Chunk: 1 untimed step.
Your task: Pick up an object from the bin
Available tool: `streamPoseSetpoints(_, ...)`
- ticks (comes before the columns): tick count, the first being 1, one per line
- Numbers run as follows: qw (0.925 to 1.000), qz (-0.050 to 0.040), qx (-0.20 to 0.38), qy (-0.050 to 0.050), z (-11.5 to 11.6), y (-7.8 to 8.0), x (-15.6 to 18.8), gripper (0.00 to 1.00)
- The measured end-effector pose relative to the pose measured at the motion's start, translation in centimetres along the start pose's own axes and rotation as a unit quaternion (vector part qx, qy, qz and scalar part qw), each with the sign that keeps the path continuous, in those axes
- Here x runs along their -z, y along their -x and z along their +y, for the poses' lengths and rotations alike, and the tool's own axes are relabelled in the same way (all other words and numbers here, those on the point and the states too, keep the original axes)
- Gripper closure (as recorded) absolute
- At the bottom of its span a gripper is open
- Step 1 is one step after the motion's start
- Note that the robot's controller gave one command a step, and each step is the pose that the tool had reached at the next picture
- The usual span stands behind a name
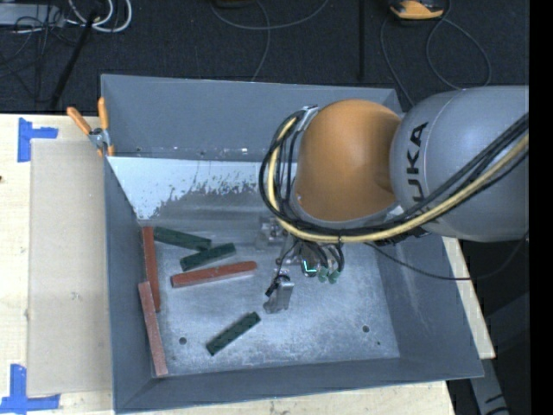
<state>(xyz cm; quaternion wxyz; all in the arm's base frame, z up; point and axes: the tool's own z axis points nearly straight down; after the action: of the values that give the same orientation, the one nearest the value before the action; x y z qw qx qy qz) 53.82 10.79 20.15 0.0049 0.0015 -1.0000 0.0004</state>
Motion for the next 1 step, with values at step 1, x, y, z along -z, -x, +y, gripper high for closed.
streamPoseSetpoints(1, 0.9998, -0.0067, 0.017, 0.001, 0.81, 5.16, -13.27, 0.00)
